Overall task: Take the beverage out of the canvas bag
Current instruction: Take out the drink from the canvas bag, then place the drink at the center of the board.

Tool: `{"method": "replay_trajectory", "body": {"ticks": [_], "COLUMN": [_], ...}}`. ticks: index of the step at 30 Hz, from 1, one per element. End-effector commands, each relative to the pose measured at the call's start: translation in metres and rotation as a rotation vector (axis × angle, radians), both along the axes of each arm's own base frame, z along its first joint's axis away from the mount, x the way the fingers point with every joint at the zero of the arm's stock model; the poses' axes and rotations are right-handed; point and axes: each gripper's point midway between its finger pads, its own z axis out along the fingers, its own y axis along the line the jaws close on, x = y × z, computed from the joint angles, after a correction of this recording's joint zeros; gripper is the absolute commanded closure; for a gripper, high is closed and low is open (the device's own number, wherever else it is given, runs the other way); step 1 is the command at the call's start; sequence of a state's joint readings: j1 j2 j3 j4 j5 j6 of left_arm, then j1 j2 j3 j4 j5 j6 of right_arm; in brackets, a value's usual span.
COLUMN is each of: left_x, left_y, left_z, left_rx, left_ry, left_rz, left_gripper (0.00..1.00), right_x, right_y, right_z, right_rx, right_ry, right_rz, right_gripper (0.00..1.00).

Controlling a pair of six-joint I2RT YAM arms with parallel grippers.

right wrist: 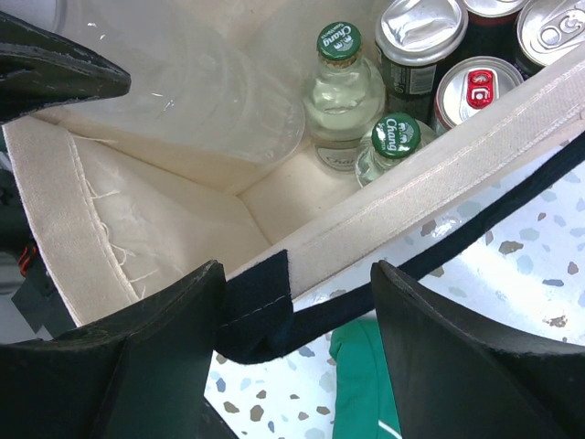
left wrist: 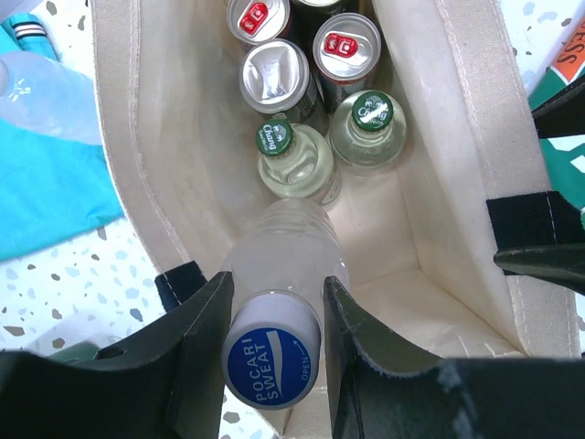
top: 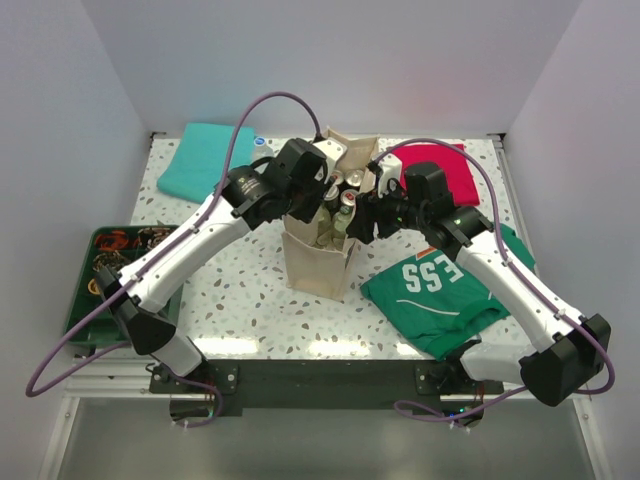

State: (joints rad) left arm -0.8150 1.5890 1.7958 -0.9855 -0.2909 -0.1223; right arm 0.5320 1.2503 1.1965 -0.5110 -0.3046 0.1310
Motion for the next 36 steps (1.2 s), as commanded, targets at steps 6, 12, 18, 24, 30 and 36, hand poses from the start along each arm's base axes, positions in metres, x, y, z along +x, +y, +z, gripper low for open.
{"method": "replay_trajectory", "body": {"ticks": [6,12,18,24,30,36], "left_x": [0.025,0.022,0.019,0.015,0.009,0.0], "left_y": [-0.008,-0.002,0.013,0.027,0.039,0.056], "left_z": [0.121,0.151,0.175,0.201,0.222,0.241], "left_rx": [-0.181,-0.216,-0.235,-0.255,-0.281,-0.322], "left_ry": [-0.297,-0.361,-0.428,-0.509,-0.561,-0.623], "left_rz": [0.006,0.005,0.037,0.061,0.079,0.11], "left_gripper": [1.0,1.0,1.0,1.0,1.0,1.0], "right_x": [0.006,0.004,0.003,0.003,0.003,0.003], "right_y": [0.005,0.002,0.0,0.001,0.001,0.002], "right_z": [0.024,0.024,0.022,0.021,0.022,0.019], "right_rx": [0.048,0.046,0.041,0.047,0.051,0.052], "right_ry": [-0.06,-0.063,-0.064,-0.059,-0.059,-0.052], "right_rz": [-0.005,-0.011,-0.021,-0.022,-0.024,-0.023], "right_gripper": [0.3,0.3,0.3,0.3,0.3,0.3]}}
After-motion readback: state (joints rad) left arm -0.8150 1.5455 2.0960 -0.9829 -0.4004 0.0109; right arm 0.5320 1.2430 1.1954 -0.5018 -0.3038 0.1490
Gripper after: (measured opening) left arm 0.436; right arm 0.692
